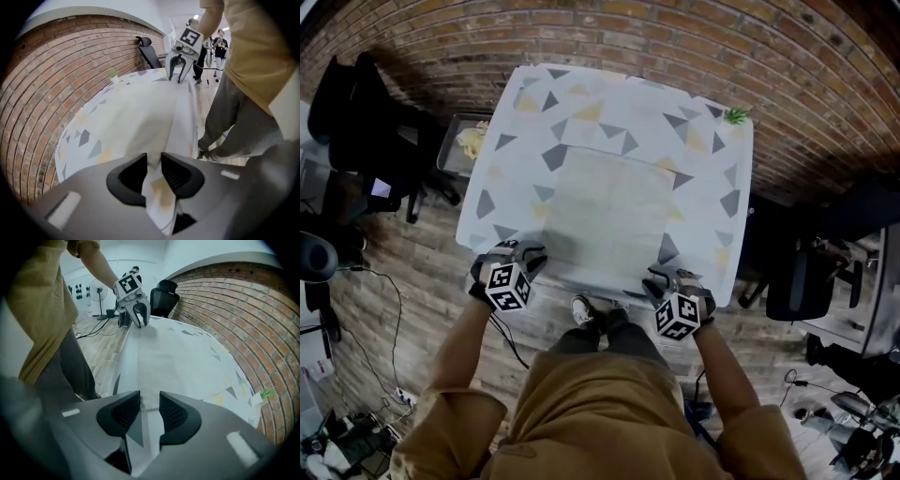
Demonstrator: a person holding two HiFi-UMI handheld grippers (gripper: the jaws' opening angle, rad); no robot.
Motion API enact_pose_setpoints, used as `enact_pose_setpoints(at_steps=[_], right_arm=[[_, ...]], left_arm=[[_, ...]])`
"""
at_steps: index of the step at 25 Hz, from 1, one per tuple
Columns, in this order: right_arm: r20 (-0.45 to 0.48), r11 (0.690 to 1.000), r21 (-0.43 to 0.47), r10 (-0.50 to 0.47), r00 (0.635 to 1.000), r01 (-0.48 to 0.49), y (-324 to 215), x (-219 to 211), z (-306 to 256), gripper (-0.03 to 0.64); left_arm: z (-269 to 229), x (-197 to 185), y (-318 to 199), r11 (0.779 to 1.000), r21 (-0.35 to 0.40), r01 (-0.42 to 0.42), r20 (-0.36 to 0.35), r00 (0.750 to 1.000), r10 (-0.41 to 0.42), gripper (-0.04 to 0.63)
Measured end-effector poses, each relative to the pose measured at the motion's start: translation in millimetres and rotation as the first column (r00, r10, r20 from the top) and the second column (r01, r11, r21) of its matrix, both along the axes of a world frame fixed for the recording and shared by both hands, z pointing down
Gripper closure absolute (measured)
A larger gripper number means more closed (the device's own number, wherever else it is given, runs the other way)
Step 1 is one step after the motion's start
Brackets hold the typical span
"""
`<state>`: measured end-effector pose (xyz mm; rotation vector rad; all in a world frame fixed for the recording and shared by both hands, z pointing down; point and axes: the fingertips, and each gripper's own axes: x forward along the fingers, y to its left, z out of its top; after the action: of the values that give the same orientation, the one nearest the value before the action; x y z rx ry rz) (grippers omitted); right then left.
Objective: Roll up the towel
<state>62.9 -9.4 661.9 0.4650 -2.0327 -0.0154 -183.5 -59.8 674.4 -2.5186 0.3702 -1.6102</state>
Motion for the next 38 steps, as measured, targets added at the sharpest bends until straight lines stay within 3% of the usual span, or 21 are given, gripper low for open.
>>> enact_pose_setpoints(at_steps=[13, 16, 23, 31, 38], right_arm=[[-0.066, 0.998, -0.011, -0.063, 0.996, 0.063, 10.3, 9.5, 3.2, 0.492], [-0.044, 0.996, -0.031, -0.090, 0.995, 0.089, 15.5, 7.8, 4.7, 0.556], [-0.036, 0.998, -0.027, -0.060, 0.998, 0.059, 19.6, 6.7, -0.7, 0.588], [0.115, 0.994, -0.096, 0.055, 0.992, -0.044, 15.7, 8.9, -31.7, 0.588], [0.225, 0.969, -0.209, 0.176, 0.958, -0.129, -18.5, 18.7, -51.7, 0.588]], left_arm=[[3.8, 0.2, 7.1, 0.998, 0.007, -0.056, 0.033, 0.998, 0.056, 0.457], [4.5, 0.3, 7.4, 0.999, -0.012, -0.050, 0.031, 0.998, 0.051, 0.466], [-1.5, 1.7, 9.2, 0.999, -0.033, -0.029, 0.007, 1.000, 0.029, 0.520], [-39.3, 9.8, 0.9, 0.999, -0.040, -0.012, -0.090, 0.996, 0.009, 0.522], [-56.8, 13.4, -23.0, 0.978, -0.205, 0.025, -0.142, 0.988, -0.055, 0.522]])
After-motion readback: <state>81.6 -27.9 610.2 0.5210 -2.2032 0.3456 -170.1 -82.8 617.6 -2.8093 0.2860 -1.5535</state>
